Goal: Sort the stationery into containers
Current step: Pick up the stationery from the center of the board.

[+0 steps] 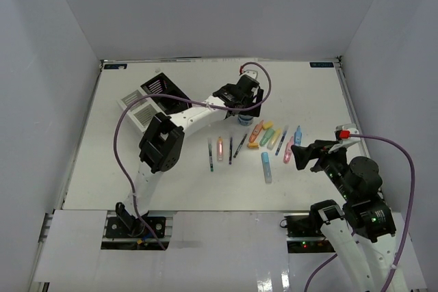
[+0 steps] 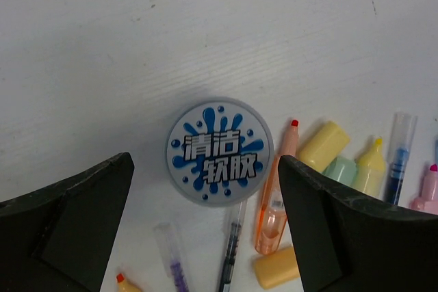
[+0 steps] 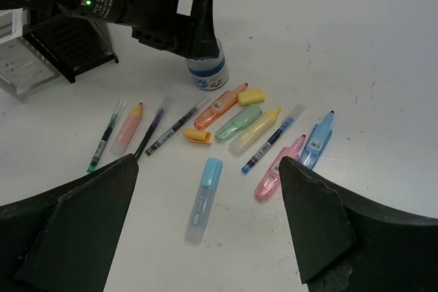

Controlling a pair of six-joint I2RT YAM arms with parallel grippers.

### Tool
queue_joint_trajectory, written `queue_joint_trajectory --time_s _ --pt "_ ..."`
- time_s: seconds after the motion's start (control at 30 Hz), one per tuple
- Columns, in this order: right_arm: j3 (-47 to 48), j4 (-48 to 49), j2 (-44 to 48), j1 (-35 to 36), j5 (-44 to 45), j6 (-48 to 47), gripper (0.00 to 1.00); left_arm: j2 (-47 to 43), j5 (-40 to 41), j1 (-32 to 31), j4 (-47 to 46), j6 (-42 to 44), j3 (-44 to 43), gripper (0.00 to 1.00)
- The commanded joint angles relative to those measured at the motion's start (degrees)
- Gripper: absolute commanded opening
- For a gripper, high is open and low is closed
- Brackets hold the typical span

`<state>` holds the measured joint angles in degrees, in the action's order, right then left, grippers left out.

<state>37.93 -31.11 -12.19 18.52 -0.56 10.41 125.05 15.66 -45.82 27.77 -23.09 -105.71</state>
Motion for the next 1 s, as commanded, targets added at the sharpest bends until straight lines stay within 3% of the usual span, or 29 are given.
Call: queue_joint_trajectory --time_s 0.0,0.4,0.43,0.7,0.97 --pt "-0.05 2.55 -0.73 0.29 -2.43 0.75 0.90 1.67 2.53 0.12 -1.93 3.04 -5.71 0.98" --pt "-1.11 2.46 -0.21 0.29 -3.49 0.75 0.90 6.78 2.45 0.21 -1.75 3.58 -7.32 0.95" --pt "-1.19 2.46 -0.21 0.37 -3.49 0.75 0.90 6.69 2.10 0.21 -1.67 3.58 -7.14 0.92" --pt "-1.37 2.55 0.76 0.37 -3.40 0.75 0.90 1.52 2.62 0.21 -1.06 6.04 -8.81 0.40" --pt "-1.37 2.55 1.02 0.37 -3.84 0.66 0.90 -11.22 10.00 3.89 5.71 8.68 -10.84 0.35"
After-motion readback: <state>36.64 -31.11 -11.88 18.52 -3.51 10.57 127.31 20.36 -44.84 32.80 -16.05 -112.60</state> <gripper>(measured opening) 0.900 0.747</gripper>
